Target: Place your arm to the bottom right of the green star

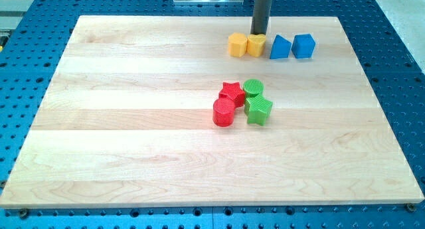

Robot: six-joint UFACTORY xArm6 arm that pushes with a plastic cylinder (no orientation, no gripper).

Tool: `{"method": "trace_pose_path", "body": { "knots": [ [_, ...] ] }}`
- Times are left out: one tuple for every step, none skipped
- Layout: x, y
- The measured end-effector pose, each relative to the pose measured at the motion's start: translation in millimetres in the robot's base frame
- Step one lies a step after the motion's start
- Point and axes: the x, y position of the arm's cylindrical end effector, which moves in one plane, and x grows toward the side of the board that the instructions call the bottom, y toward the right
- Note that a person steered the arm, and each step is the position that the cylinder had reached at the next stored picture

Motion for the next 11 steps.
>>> {"method": "trace_pose_path", "body": {
  "knots": [
    [1.9,0.4],
    [-30.9,0.6],
    [-54.8,-35.0],
    [-54.1,-110.2],
    [-27.5,-208.8],
    [27.0,-276.0],
    [108.3,-280.3],
    [208.7,-264.3],
    [297.7,-227.3],
    [323.2,-146.8],
    [317.2,-42.5]
  ]
}}
